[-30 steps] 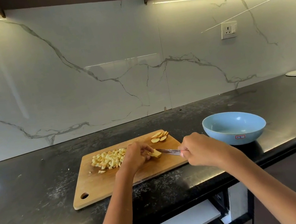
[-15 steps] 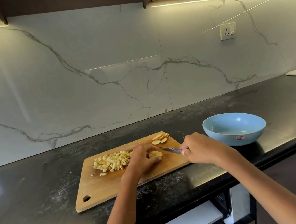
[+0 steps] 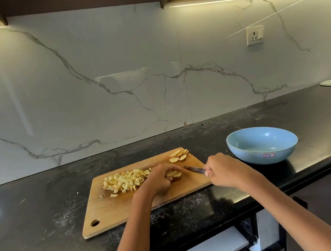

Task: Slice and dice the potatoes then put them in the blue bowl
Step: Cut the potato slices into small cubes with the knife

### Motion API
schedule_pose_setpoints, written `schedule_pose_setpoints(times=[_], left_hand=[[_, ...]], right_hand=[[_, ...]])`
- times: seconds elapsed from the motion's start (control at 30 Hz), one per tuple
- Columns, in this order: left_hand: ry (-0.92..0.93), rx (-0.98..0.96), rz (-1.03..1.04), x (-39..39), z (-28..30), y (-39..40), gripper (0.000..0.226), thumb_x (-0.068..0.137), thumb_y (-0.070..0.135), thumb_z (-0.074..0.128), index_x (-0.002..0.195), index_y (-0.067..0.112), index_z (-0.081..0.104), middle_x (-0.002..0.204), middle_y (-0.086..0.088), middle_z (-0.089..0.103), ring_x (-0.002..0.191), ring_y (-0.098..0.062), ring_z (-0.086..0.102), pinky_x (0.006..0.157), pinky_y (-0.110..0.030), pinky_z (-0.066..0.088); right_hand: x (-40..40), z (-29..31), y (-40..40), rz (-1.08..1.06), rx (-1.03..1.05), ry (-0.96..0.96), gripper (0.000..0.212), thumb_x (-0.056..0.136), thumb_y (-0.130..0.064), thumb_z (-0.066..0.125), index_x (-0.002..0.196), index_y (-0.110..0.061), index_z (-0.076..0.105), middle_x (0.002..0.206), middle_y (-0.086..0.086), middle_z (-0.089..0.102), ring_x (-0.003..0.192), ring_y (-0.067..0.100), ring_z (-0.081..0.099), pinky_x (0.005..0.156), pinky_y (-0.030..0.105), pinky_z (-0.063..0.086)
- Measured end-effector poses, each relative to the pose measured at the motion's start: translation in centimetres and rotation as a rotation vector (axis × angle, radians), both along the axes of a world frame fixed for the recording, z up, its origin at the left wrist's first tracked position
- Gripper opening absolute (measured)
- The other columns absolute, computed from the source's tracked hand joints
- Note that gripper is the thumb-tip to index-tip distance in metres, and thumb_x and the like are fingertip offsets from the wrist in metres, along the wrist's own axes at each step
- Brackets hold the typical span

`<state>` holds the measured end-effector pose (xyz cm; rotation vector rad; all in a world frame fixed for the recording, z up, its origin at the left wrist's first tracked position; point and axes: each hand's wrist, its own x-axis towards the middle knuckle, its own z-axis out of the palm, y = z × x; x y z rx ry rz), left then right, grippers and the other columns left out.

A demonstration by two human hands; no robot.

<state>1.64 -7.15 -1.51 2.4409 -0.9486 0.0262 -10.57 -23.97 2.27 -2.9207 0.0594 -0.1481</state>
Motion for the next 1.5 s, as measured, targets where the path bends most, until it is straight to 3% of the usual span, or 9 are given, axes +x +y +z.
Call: schedule_pose_setpoints(times=[0.1,0.2,0.3,0.37,0.53,0.93,1.13,1.27,1.5], left_hand=[[-0.024,-0.013,0.009,0.0,-0.1,0.4,0.036,0.089,0.005,0.056,0.12,0.021,0.059,0.127,0.003,0.054,0.113,-0.01,0.046,0.094,-0.021,0.035],[-0.042,-0.042,0.032,-0.1,-0.2,0.7,0.034,0.086,0.021,0.065,0.119,0.017,0.059,0.12,0.001,0.057,0.103,-0.007,0.047,0.087,-0.018,0.038],[-0.013,-0.074,0.06,-0.2,-0.3,0.9,0.044,0.078,0.033,0.072,0.117,0.016,0.059,0.11,0.004,0.058,0.097,-0.007,0.05,0.081,-0.015,0.041],[-0.004,-0.093,0.069,-0.1,-0.3,1.0,0.047,0.077,0.03,0.073,0.119,0.016,0.058,0.108,0.006,0.056,0.096,-0.007,0.051,0.077,-0.01,0.041],[-0.033,-0.101,0.089,-0.3,-0.2,1.1,0.041,0.08,0.021,0.071,0.119,0.015,0.059,0.114,0.001,0.06,0.096,-0.006,0.051,0.072,-0.009,0.042],[-0.103,-0.111,0.123,-0.8,-0.4,0.7,0.04,0.081,0.023,0.07,0.118,0.013,0.061,0.118,-0.002,0.061,0.103,-0.01,0.053,0.086,-0.015,0.04],[-0.044,-0.13,0.111,-0.7,-0.3,1.0,0.04,0.082,0.021,0.07,0.12,0.014,0.059,0.114,0.003,0.059,0.104,-0.009,0.053,0.083,-0.01,0.04],[-0.049,-0.132,0.138,-0.5,-0.4,1.1,0.04,0.083,0.013,0.068,0.122,0.011,0.058,0.12,-0.003,0.061,0.109,-0.012,0.056,0.091,-0.014,0.041],[-0.055,-0.14,0.153,-0.5,-0.4,0.8,0.035,0.084,0.009,0.065,0.118,0.013,0.061,0.12,-0.002,0.061,0.111,-0.013,0.054,0.097,-0.021,0.042]], right_hand=[[0.0,0.2,0.0,-0.002,-0.01,-0.01,0.025,0.096,-0.017,0.044,0.072,-0.013,0.044,0.062,-0.002,0.038,0.052,0.009,0.036,0.046,0.022,0.026],[-0.3,0.3,0.3,0.0,-0.023,-0.017,0.036,0.096,-0.017,0.044,0.061,-0.017,0.037,0.062,-0.002,0.038,0.051,0.009,0.036,0.046,0.022,0.026],[-0.7,0.0,0.8,-0.015,-0.037,-0.039,0.023,0.097,-0.018,0.044,0.08,-0.009,0.056,0.067,0.001,0.044,0.057,0.013,0.044,0.047,0.022,0.03],[-0.9,-0.4,1.1,-0.033,-0.055,-0.067,0.021,0.097,-0.019,0.045,0.099,-0.006,0.061,0.076,0.003,0.05,0.068,0.018,0.051,0.056,0.025,0.037],[-1.3,-2.4,3.3,0.004,-0.073,-0.1,0.017,0.096,-0.017,0.048,0.108,-0.011,0.058,0.102,0.006,0.062,0.091,0.02,0.063,0.068,0.026,0.041],[-1.2,-3.0,4.8,0.021,-0.053,-0.17,0.019,0.094,-0.006,0.046,0.108,-0.008,0.058,0.105,0.009,0.062,0.095,0.022,0.061,0.071,0.028,0.044],[-0.8,-2.9,4.2,-0.005,-0.038,-0.195,0.017,0.097,-0.017,0.046,0.106,-0.012,0.059,0.102,0.006,0.063,0.092,0.02,0.061,0.066,0.025,0.038],[-0.6,-2.1,3.9,-0.036,-0.029,-0.239,0.018,0.098,-0.018,0.046,0.104,-0.012,0.061,0.1,0.004,0.065,0.088,0.018,0.064,0.064,0.024,0.04],[-0.5,-2.7,4.6,0.013,-0.058,-0.146,0.017,0.095,-0.013,0.047,0.107,-0.011,0.059,0.103,0.007,0.062,0.093,0.02,0.06,0.067,0.026,0.039]])
